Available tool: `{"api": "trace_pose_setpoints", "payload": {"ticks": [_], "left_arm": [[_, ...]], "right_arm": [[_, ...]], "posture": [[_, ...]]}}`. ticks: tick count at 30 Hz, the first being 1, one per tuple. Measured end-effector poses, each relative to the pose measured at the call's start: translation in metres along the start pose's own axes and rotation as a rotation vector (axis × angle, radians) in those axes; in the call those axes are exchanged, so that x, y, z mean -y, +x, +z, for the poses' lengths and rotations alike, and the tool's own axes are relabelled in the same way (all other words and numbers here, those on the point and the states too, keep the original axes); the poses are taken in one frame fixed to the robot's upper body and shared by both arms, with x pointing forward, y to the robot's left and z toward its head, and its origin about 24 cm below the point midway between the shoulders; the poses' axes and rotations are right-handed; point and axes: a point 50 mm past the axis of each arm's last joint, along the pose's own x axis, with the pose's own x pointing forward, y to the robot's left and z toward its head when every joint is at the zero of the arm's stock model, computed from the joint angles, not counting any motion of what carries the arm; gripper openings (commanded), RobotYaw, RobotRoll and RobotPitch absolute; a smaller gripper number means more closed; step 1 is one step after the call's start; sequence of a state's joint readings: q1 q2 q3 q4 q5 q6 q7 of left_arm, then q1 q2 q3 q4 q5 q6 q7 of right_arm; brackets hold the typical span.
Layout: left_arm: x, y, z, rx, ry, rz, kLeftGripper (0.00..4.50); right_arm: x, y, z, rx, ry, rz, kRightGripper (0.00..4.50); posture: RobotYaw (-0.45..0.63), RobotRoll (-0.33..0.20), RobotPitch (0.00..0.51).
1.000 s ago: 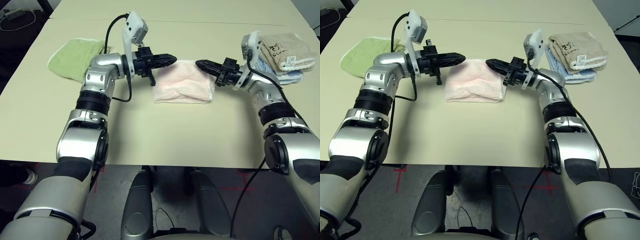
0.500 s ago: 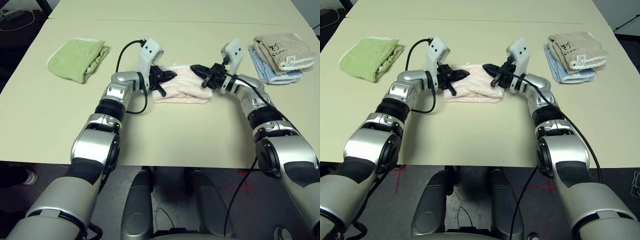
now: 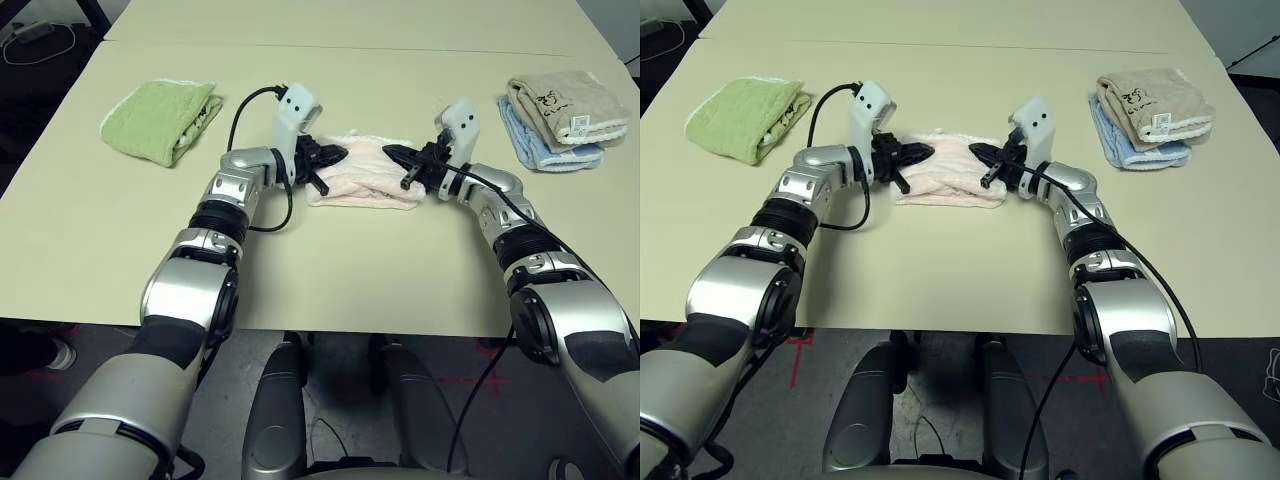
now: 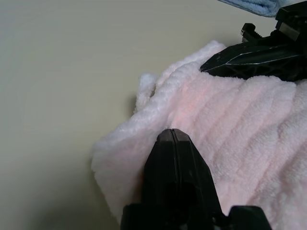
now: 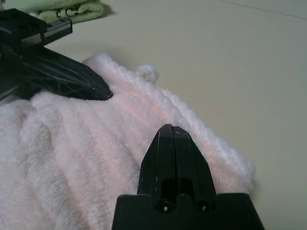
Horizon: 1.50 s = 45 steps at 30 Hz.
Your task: Fold the towel and set it aside.
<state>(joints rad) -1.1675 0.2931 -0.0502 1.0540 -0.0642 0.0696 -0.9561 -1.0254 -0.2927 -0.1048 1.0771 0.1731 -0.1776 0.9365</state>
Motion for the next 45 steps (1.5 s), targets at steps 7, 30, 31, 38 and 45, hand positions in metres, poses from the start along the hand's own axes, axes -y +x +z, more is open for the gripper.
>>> {"api": "trace_pose_setpoints", "payload": {"ticks": [7,30,31,38,45], "left_arm": [[-0.006,-0.023,0.027,0.128,0.103,-0.031,0.04],[0.014,-0.08,-0.002,0.077,0.172,-0.162,4.46],[0.013,-0.081,-0.003,0.066,0.146,-0.162,4.46],[0.004,-0.087,-0.006,0.081,-0.137,-0.11,4.46],[-0.011,-0.088,0.0,0.117,-0.17,-0.048,4.46]], "right_arm": [[0.007,-0.017,0.027,0.169,0.011,0.141,0.0],[0.022,-0.086,0.03,0.047,-0.104,0.301,4.45],[0.022,-0.086,0.03,0.044,-0.102,0.3,4.45],[0.02,-0.099,0.018,0.004,-0.064,0.296,4.45],[0.016,-0.117,0.012,-0.026,-0.071,0.325,4.45]], "posture": [[0.04,0.0,0.263],[0.04,0.0,0.26],[0.04,0.0,0.26],[0.03,0.0,0.26],[0.02,0.0,0.258]]}}
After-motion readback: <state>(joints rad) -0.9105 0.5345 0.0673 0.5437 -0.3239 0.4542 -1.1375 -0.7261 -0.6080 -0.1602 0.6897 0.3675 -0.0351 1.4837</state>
